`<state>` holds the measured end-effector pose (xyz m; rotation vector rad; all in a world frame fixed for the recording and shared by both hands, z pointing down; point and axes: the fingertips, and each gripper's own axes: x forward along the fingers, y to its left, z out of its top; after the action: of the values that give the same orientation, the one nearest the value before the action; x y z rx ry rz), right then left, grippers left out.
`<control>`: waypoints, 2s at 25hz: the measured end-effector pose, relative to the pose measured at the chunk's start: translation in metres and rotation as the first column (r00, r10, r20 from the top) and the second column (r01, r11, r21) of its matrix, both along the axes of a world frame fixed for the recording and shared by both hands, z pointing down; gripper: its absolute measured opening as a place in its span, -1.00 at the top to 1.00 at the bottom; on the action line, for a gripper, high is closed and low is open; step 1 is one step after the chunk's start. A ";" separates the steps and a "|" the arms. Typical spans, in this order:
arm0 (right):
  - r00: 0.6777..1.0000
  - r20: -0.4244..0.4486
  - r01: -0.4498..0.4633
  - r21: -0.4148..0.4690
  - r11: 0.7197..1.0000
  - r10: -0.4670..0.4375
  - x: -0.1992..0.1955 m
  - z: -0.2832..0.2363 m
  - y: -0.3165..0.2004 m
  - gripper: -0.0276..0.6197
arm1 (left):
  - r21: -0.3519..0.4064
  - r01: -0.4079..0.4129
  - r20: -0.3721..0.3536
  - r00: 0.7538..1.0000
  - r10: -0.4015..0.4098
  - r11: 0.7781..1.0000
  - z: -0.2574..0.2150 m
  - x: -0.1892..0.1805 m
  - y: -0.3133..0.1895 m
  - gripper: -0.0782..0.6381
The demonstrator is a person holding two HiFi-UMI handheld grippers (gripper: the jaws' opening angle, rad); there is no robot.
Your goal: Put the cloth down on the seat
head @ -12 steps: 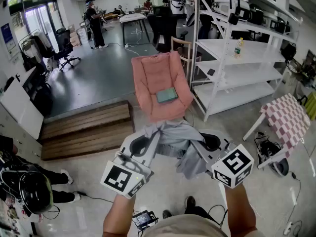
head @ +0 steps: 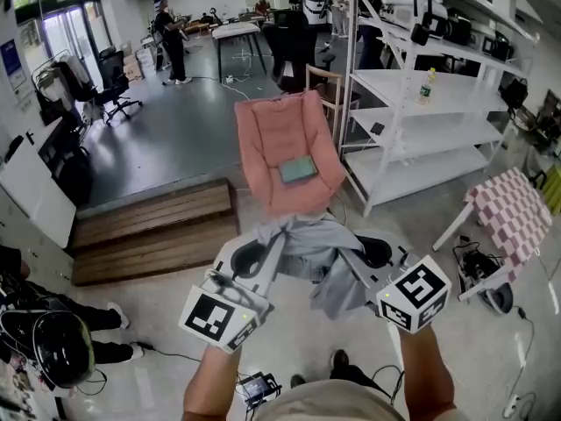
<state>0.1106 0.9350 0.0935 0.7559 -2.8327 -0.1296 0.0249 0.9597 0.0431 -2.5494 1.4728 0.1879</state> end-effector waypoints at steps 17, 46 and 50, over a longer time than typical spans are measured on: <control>0.996 0.065 0.066 -0.070 0.995 -0.061 0.008 0.021 -0.112 0.85 | -0.052 0.051 0.017 0.999 -0.050 0.997 0.022 0.011 -0.107 0.74; 0.981 0.074 0.188 -0.115 0.975 -0.180 0.050 0.044 -0.360 0.85 | -0.126 0.176 0.036 0.984 -0.173 0.976 0.048 0.058 -0.350 0.74; 0.983 0.074 0.177 -0.113 0.978 -0.170 0.057 0.046 -0.379 0.85 | -0.134 0.162 0.044 0.986 -0.158 0.978 0.053 0.066 -0.370 0.74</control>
<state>0.1677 0.5562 0.1397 0.4956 -2.9329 0.0377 0.0909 0.5897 0.0963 -2.5069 1.7248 0.0216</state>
